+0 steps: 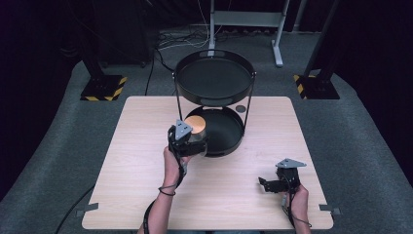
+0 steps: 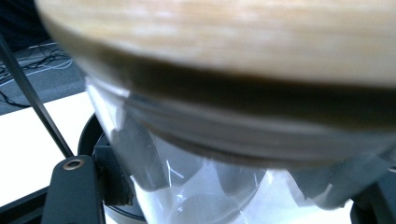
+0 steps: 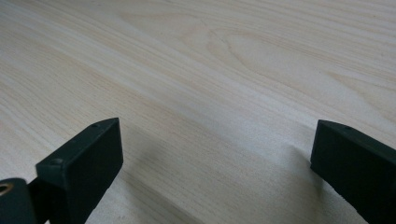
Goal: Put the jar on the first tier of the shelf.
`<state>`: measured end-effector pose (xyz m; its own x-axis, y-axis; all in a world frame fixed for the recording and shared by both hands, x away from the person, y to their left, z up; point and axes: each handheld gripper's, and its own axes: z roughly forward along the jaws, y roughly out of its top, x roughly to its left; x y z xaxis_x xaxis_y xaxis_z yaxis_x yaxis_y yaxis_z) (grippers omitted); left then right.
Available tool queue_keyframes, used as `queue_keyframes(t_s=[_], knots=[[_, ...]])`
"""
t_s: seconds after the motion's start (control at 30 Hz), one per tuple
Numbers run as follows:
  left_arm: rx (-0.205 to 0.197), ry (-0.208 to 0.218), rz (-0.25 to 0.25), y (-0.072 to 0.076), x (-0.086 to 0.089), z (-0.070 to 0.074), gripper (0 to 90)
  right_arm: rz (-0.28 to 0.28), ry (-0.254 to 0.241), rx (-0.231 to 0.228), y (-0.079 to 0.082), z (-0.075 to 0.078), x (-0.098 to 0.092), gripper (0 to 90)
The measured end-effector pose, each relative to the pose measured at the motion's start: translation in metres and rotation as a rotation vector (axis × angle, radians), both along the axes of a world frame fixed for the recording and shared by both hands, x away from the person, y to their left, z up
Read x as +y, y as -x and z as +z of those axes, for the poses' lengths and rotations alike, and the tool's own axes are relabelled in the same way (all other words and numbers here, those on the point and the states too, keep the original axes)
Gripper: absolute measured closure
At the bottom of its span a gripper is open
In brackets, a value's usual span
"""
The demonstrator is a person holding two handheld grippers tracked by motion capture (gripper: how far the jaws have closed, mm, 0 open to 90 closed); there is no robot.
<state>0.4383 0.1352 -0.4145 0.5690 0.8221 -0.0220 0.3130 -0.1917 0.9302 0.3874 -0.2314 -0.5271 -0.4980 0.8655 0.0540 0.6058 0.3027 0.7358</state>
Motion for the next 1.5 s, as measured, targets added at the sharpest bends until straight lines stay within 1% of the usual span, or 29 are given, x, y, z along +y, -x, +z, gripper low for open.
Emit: queue_keyframes(t_s=[0.13, 0.3, 0.43, 0.9, 0.97, 1.17, 1.3, 1.5], knots=[[-0.005, -0.008, 0.0, -0.005, -0.002, 0.002, 25.8, 0.001, 0.003, 0.0, 0.0, 0.0, 0.0, 1.7], [-0.008, -0.003, 0.003, -0.008, -0.005, 0.003, 25.8, 0.0, 0.005, 0.0, 0.0, 0.0, 0.0, 1.7], [-0.011, -0.011, 0.0, -0.011, -0.007, 0.004, 25.8, 0.001, 0.008, 0.001, 0.0, 0.0, 0.001, 1.6], [-0.007, -0.034, -0.003, -0.024, -0.014, 0.006, 25.8, -0.002, 0.008, 0.0, 0.0, 0.0, 0.001, 1.6], [-0.007, -0.04, -0.003, -0.026, -0.015, 0.005, 25.8, -0.003, 0.008, 0.0, 0.0, 0.0, 0.001, 1.6], [0.006, -0.039, -0.002, -0.033, -0.017, 0.002, 25.8, -0.003, 0.011, 0.0, 0.0, 0.0, 0.001, 1.6], [0.011, -0.046, -0.002, -0.039, -0.019, 0.0, 25.8, -0.002, 0.012, 0.001, 0.0, 0.0, 0.001, 1.6], [0.021, -0.072, -0.013, -0.045, -0.024, -0.004, 25.8, -0.004, 0.013, 0.0, 0.0, 0.0, 0.001, 1.6]])
